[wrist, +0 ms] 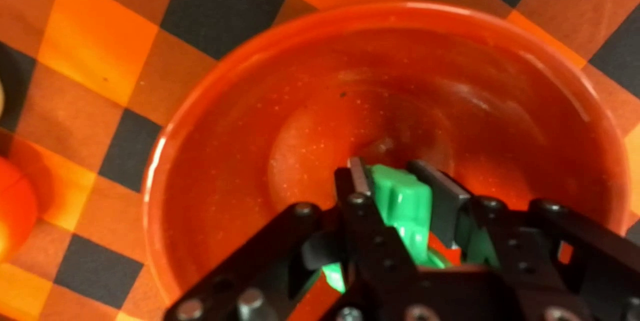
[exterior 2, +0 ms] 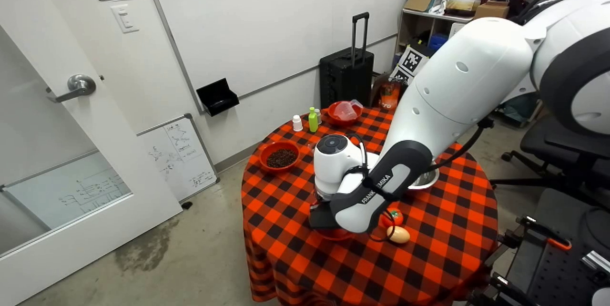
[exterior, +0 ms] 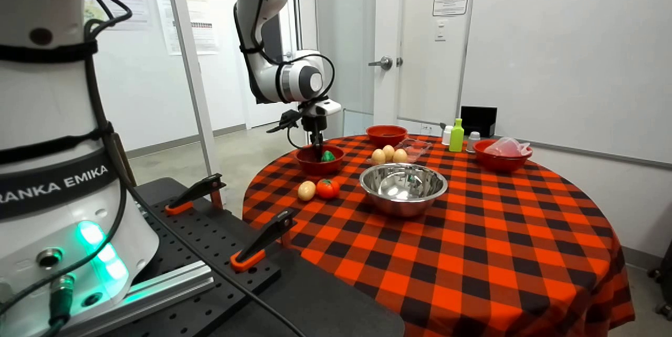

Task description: Place the broccoli from the red bowl on the table

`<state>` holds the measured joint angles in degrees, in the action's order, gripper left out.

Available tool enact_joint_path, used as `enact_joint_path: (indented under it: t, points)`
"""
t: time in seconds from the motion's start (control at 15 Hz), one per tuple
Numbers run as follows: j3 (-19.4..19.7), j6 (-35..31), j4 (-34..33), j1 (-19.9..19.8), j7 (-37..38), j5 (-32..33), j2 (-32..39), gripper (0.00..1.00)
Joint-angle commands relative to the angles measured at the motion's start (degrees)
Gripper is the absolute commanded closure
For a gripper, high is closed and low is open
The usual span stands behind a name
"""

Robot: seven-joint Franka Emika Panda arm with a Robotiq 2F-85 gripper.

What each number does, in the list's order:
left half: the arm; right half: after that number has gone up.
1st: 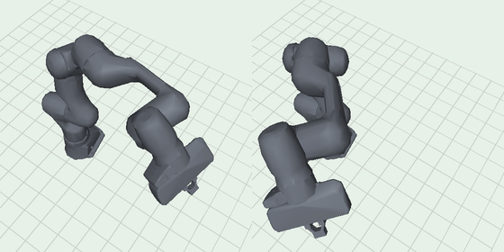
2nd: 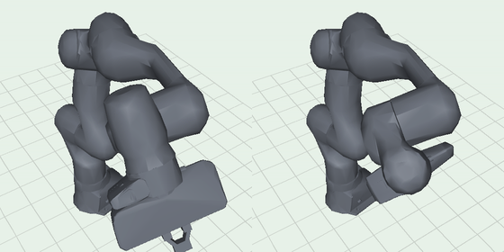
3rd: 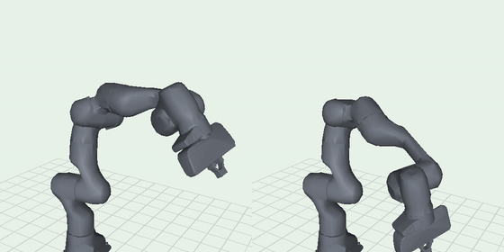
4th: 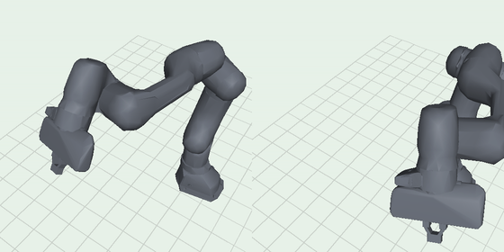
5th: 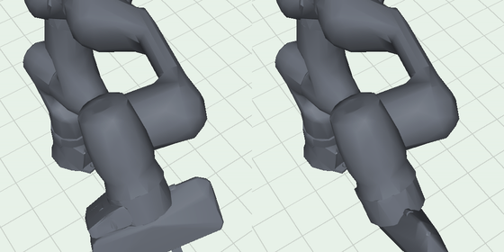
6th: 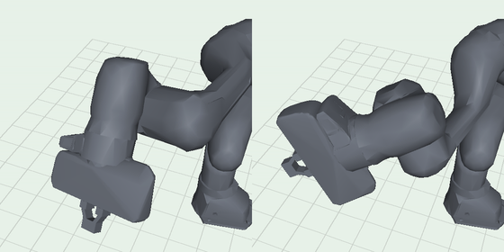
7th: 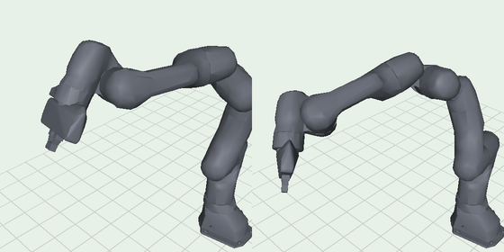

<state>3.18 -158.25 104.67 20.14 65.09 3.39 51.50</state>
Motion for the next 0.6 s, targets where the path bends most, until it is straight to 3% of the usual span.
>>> enact_joint_path:
  t: [0.0,0.53]
  points:
    - [1.46,-1.01,1.09,1.81,-0.54,-1.64,-2.59,0.91]
    - [7.14,-5.86,12.91,7.46,4.20,0.20,-17.88,0.91]
